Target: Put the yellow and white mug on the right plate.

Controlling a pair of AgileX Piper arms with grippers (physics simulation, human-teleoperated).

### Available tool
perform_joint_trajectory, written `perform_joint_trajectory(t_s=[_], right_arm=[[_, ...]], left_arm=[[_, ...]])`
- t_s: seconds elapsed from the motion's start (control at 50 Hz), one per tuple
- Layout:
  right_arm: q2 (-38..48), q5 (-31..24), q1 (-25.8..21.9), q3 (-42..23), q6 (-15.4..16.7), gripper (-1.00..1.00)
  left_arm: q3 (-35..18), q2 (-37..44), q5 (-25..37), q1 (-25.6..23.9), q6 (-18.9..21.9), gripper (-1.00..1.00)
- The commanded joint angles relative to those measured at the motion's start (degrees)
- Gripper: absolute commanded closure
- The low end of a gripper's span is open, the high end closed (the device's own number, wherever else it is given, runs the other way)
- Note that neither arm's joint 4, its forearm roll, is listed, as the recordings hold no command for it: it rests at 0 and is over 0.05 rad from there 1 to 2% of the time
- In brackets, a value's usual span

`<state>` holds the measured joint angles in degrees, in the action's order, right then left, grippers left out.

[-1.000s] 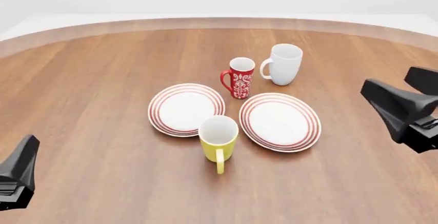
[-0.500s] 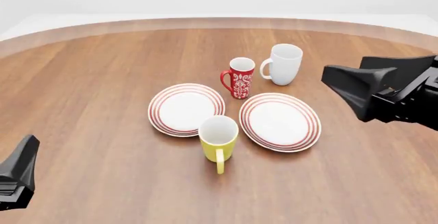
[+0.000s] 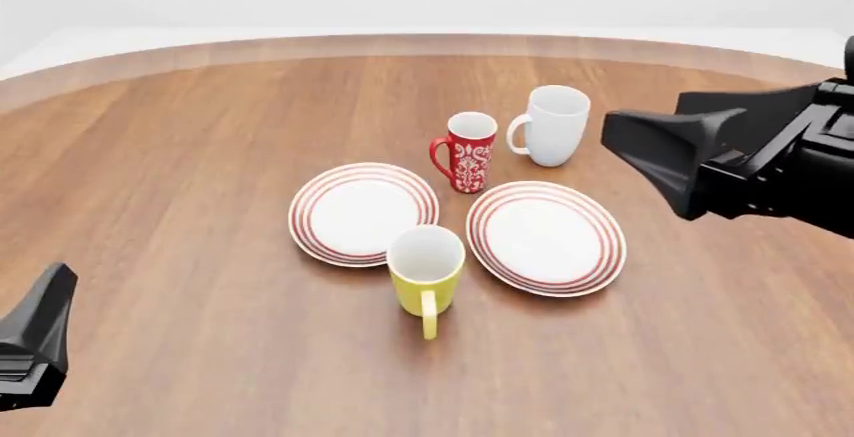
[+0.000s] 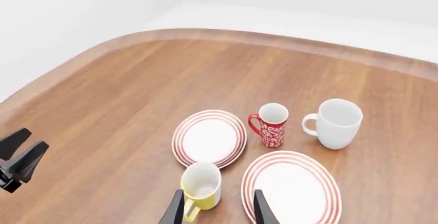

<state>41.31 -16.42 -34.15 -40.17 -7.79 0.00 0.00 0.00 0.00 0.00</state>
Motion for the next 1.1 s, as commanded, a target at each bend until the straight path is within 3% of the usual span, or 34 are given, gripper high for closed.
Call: perform_joint_trajectory(t_s=[0.02, 0.36, 0.7, 0.86, 1.1], right_arm=[[4.6, -0.4, -1.1, -2.7, -3.0, -1.0], [12.1, -5.4, 0.5, -6.5, -6.7, -1.0], [16.7, -8.8, 1.5, -8.4, -7.6, -1.0], [20.6, -6.2, 0.9, -7.7, -7.9, -1.0], [25.9, -0.2, -1.2, -4.9, -10.8, -1.0]], left_arm=[[0.0, 0.0, 0.0, 0.0, 0.0, -1.0], [0.0, 0.0, 0.0, 0.0, 0.0, -1.0], [0.0, 0.0, 0.0, 0.0, 0.0, -1.0], [0.0, 0.0, 0.0, 0.0, 0.0, -1.0], [0.0, 0.0, 0.0, 0.0, 0.0, -1.0]])
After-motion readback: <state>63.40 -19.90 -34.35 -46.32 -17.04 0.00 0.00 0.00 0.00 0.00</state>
